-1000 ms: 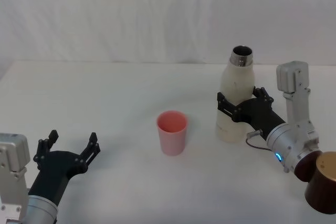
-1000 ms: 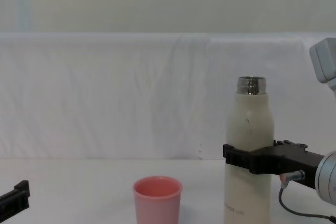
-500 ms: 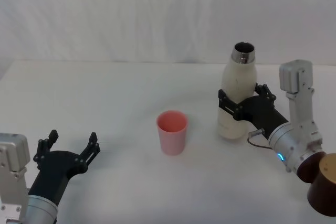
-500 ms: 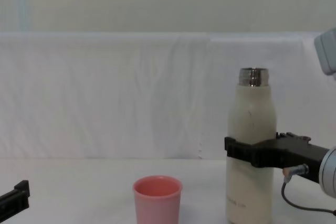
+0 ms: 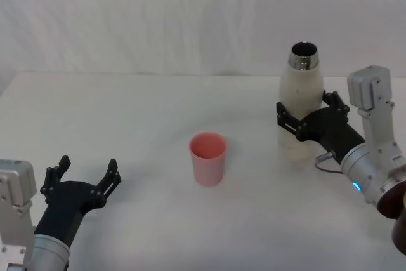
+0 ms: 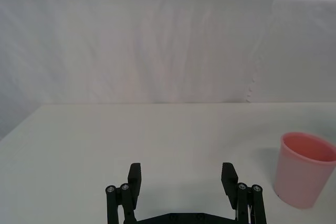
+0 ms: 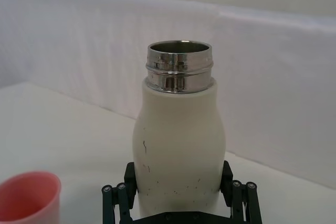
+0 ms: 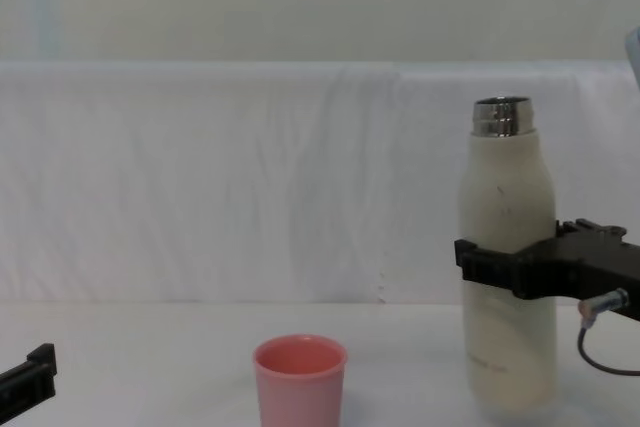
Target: Grasp the thermos with one hand and pour water into the cup lid.
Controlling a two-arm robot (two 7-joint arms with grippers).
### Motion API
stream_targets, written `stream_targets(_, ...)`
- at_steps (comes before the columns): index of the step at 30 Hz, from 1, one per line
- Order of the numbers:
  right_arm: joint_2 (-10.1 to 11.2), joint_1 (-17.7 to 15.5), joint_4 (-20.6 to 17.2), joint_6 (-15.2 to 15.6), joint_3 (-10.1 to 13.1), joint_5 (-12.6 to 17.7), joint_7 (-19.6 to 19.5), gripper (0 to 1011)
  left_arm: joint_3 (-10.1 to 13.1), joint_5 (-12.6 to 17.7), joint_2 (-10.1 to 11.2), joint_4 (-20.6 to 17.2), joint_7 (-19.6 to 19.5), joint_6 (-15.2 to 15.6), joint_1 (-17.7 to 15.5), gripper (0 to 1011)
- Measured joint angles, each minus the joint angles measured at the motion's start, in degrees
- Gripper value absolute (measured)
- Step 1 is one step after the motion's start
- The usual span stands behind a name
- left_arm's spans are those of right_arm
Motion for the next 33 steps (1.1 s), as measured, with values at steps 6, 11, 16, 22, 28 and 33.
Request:
stream_targets(6,2.0,-0.4,-1.6,0.1,-0.8,-4.2,-0.2,950,0.0,0.0,0.0,0.0,0.0,0.0,0.0,1001)
stream_targets(11,2.8,-0.3,-1.8,0.0,-1.5,-7.3,-0.2,950,0.0,0.0,0.0,0.0,0.0,0.0,0.0,1001)
stream_targets(16,3.5,-0.1,-1.8,-0.8,-2.7,-11.2,-0.1,950,0.0,0.0,0.0,0.0,0.0,0.0,0.0,1001)
stream_targets(22,3.9,0.2,-1.8,-1.6,-3.6,-14.3,0.3,950,0.0,0.0,0.0,0.0,0.0,0.0,0.0,1001)
stream_targets(28,4.3,0.7,-1.8,-2.0,-4.5,-17.6,0.4,950,0.0,0.0,0.0,0.0,0.0,0.0,0.0,1001)
stream_targets(33,4.5,1.2,-1.3,-2.1,-5.3,-20.2,0.5,950,0.0,0.0,0.0,0.0,0.0,0.0,0.0,1001)
